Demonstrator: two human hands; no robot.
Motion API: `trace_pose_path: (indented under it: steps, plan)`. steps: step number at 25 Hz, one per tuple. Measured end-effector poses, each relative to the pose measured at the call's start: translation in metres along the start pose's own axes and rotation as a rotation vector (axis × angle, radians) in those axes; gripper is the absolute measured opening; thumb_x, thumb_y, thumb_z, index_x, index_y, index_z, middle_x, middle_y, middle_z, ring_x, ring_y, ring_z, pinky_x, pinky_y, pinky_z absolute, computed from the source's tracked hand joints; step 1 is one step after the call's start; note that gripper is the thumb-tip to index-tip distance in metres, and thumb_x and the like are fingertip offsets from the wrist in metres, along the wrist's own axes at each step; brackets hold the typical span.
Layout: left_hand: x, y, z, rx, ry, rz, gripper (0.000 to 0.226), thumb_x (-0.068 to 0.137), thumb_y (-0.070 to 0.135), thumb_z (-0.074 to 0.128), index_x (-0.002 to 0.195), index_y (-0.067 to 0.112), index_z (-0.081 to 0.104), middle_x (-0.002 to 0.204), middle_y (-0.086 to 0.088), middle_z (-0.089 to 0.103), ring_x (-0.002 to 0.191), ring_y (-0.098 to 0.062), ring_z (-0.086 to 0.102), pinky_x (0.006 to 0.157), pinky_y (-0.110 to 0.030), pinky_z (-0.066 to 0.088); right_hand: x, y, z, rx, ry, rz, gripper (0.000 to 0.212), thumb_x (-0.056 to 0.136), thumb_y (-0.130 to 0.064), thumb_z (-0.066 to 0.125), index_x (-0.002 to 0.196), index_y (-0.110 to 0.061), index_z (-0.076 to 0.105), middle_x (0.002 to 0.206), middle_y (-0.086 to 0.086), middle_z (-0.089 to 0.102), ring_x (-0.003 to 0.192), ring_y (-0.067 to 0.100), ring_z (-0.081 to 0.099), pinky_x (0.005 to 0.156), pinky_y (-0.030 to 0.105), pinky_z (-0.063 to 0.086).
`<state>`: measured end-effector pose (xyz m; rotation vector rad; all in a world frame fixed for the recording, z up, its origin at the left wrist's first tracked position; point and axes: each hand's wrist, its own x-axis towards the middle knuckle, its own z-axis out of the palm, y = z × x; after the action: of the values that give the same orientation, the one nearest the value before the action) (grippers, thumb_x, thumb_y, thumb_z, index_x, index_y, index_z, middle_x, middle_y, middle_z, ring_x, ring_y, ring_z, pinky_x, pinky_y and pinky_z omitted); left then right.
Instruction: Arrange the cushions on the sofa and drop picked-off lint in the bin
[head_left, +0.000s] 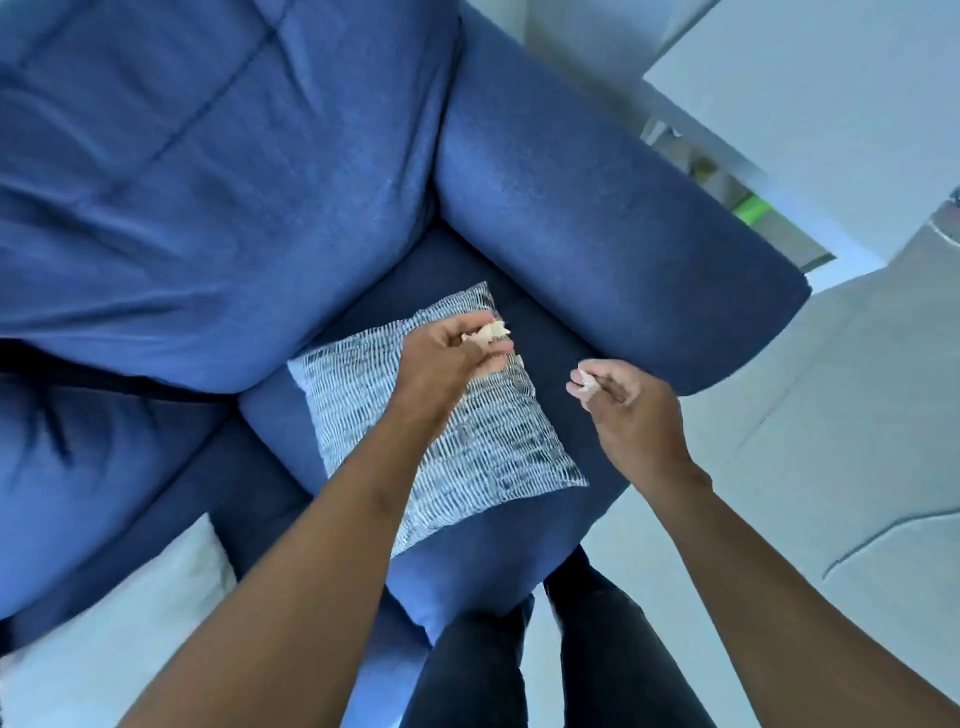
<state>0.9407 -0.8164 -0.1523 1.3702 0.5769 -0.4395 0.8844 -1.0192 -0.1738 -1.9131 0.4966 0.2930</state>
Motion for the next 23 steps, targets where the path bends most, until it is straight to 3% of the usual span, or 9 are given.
trace_pose_path:
  steps: [4, 7, 10, 15, 17, 20, 23]
  plan:
    - [-0.077, 0.028, -0.023, -0.104, 0.049, 0.093, 0.021, 0.1, -0.007, 0.053, 0.119, -0.003, 0.063, 0.096, -0.019, 0.074, 0.089, -0.027, 0.078, 0.08, -0.032, 0.064, -0.036, -0.056, -0.023, 0.042, -0.016, -0.14, 0.019, 0.086, -0.026, 0.065, 0.103, -0.03, 0.072, 0.097, -0.011, 0.078, 0.097, 0.01, 0.074, 0.094, 0.044, 0.057]
    - [-0.123, 0.032, -0.033, -0.095, 0.139, 0.144, 0.018, 0.101, -0.005, 0.052, 0.112, 0.002, 0.066, 0.088, -0.017, 0.074, 0.078, -0.021, 0.077, 0.079, -0.035, 0.064, -0.055, -0.083, -0.031, 0.089, -0.079, -0.201, 0.024, 0.089, -0.017, 0.065, 0.095, -0.038, 0.075, 0.096, -0.01, 0.079, 0.097, 0.01, 0.075, 0.095, 0.044, 0.056]
    - [-0.173, 0.03, -0.041, -0.113, 0.296, 0.222, 0.018, 0.101, -0.001, 0.055, 0.108, 0.007, 0.07, 0.091, -0.014, 0.074, 0.077, -0.02, 0.074, 0.08, -0.037, 0.064, -0.072, -0.115, -0.034, 0.096, -0.214, -0.281, 0.026, 0.09, -0.015, 0.068, 0.089, -0.04, 0.075, 0.094, -0.009, 0.079, 0.095, 0.013, 0.075, 0.094, 0.046, 0.057]
    - [-0.25, 0.008, -0.04, -0.131, 0.542, 0.267, 0.011, 0.097, 0.008, 0.067, 0.104, 0.007, 0.075, 0.091, -0.011, 0.078, 0.072, -0.018, 0.071, 0.068, -0.031, 0.062, -0.1, -0.141, -0.025, 0.083, -0.425, -0.401, 0.015, 0.091, -0.014, 0.068, 0.102, -0.02, 0.076, 0.095, -0.001, 0.079, 0.096, 0.014, 0.075, 0.094, 0.046, 0.057]
    - [-0.283, -0.005, -0.047, -0.123, 0.667, 0.288, 0.006, 0.095, 0.01, 0.07, 0.097, 0.011, 0.075, 0.084, -0.011, 0.078, 0.07, -0.018, 0.072, 0.067, -0.032, 0.061, -0.117, -0.147, -0.014, 0.048, -0.506, -0.446, 0.019, 0.091, -0.02, 0.068, 0.108, -0.016, 0.075, 0.095, -0.001, 0.079, 0.096, 0.014, 0.075, 0.094, 0.047, 0.057]
    - [-0.341, -0.026, -0.064, -0.129, 0.869, 0.301, 0.004, 0.093, 0.01, 0.072, 0.094, 0.009, 0.076, 0.081, -0.016, 0.076, 0.066, -0.017, 0.07, 0.068, -0.035, 0.064, -0.163, -0.154, 0.012, 0.031, -0.663, -0.478, 0.019, 0.093, -0.013, 0.068, 0.111, -0.01, 0.074, 0.097, 0.003, 0.079, 0.095, 0.015, 0.076, 0.094, 0.046, 0.058]
    - [-0.404, -0.047, -0.085, -0.2, 1.037, 0.302, 0.006, 0.091, 0.011, 0.075, 0.095, 0.007, 0.076, 0.082, -0.017, 0.076, 0.066, -0.016, 0.069, 0.068, -0.031, 0.064, -0.218, -0.159, 0.043, -0.064, -0.808, -0.565, 0.017, 0.092, -0.014, 0.069, 0.108, -0.015, 0.075, 0.093, -0.002, 0.079, 0.093, 0.011, 0.076, 0.091, 0.04, 0.059]
